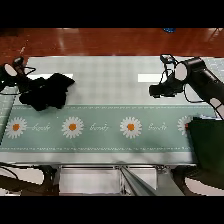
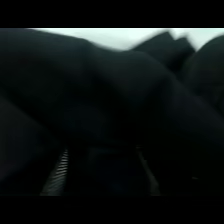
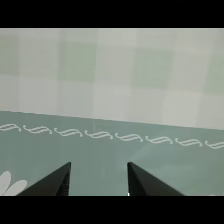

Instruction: Fold the shirts.

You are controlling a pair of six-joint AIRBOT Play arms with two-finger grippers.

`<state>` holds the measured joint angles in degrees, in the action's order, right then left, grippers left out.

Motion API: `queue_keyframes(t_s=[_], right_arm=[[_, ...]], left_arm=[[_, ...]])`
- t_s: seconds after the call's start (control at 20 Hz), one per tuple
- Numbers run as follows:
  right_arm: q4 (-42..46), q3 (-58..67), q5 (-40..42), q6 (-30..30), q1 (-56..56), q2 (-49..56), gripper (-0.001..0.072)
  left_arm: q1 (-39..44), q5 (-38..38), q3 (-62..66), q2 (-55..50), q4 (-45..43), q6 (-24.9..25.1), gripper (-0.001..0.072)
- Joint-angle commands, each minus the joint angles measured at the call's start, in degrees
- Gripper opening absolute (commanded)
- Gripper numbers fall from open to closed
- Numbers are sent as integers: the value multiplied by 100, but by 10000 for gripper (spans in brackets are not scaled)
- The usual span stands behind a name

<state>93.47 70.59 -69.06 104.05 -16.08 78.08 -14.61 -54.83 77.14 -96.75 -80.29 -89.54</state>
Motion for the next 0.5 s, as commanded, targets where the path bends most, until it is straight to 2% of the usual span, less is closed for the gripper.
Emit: queue_keyframes(t_s=[0.0, 0.05, 0.1, 0.2, 0.45], right_arm=[[20, 0, -157, 66, -52, -66, 407], [59, 0, -153, 68, -52, -175, 407], [142, 0, -146, 81, -52, -334, 407], [424, 0, -151, 221, -52, -754, 407], [916, 0, -151, 634, -52, -2280, 407]], left_arm=[[39, -1611, 850, -745, 581, 59, 60], [50, -1685, 975, -728, 750, 164, 26], [72, -1722, 1104, -645, 962, 334, 25], [120, -1574, 1357, -282, 1394, 361, 25], [308, -846, 1574, 1392, 2981, 859, 25]])
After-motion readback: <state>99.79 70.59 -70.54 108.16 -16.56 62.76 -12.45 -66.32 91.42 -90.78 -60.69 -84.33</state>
